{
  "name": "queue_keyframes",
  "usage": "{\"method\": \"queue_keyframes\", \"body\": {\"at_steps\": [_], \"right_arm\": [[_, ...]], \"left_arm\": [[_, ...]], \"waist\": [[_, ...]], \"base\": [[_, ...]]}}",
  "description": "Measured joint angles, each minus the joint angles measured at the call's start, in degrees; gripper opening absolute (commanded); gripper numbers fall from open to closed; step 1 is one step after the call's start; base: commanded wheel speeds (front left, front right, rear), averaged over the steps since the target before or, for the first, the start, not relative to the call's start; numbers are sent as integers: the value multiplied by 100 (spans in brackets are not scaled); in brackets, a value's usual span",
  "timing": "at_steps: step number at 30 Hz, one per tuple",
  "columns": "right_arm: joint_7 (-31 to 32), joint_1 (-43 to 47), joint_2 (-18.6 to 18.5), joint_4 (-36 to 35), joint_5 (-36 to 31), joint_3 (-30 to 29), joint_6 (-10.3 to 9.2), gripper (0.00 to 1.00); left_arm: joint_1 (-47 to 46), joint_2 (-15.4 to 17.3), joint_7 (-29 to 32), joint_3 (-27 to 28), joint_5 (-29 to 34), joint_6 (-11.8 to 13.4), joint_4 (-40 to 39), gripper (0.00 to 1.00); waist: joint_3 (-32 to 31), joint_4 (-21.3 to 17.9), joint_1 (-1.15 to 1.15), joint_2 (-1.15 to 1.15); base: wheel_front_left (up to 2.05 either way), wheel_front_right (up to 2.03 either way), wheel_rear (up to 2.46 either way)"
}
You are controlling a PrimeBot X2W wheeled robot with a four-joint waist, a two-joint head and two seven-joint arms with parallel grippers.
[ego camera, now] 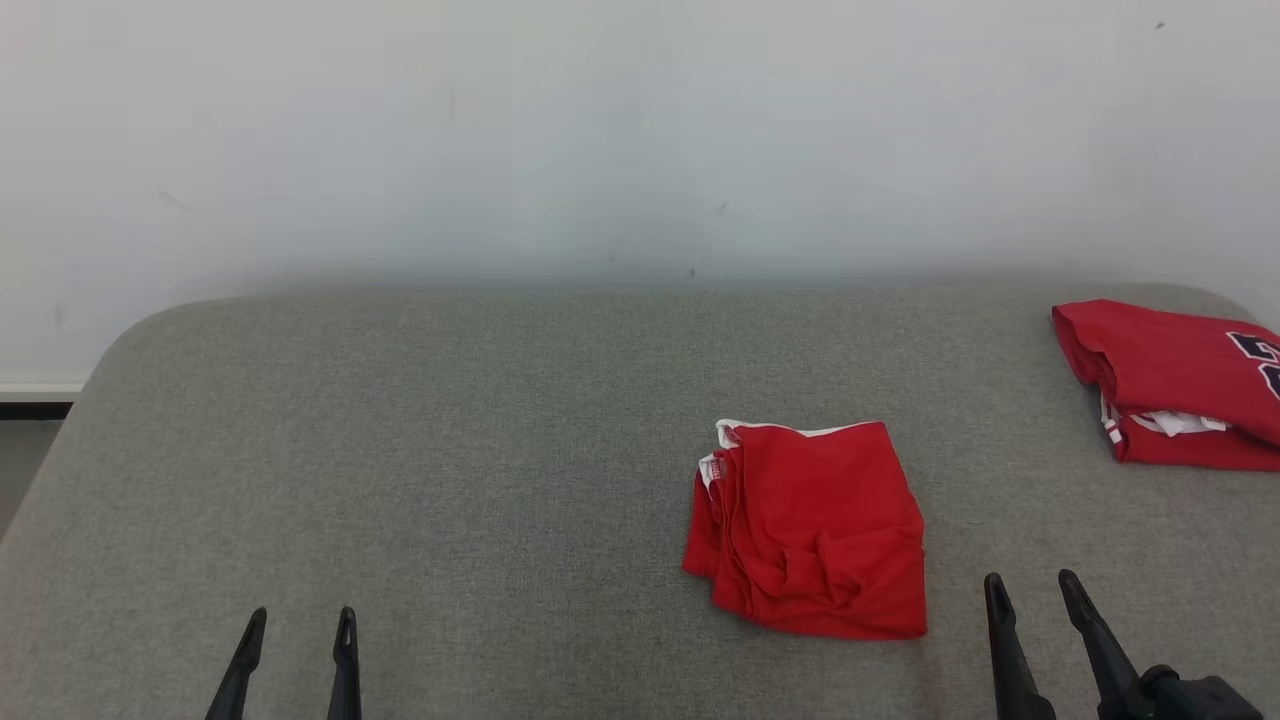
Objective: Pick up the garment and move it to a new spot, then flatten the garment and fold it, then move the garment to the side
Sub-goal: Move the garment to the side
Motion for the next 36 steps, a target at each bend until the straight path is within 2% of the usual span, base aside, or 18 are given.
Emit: {"method": "queue_keyframes", "body": {"at_steps": [36], "right_arm": [[66, -34, -10, 42, -11, 59, 0, 100]], "left_arm": [[23, 41, 0, -66, -45, 62, 26, 100]], "waist": [[-17, -24, 0, 0]], "base": [[0, 0, 0]]}}
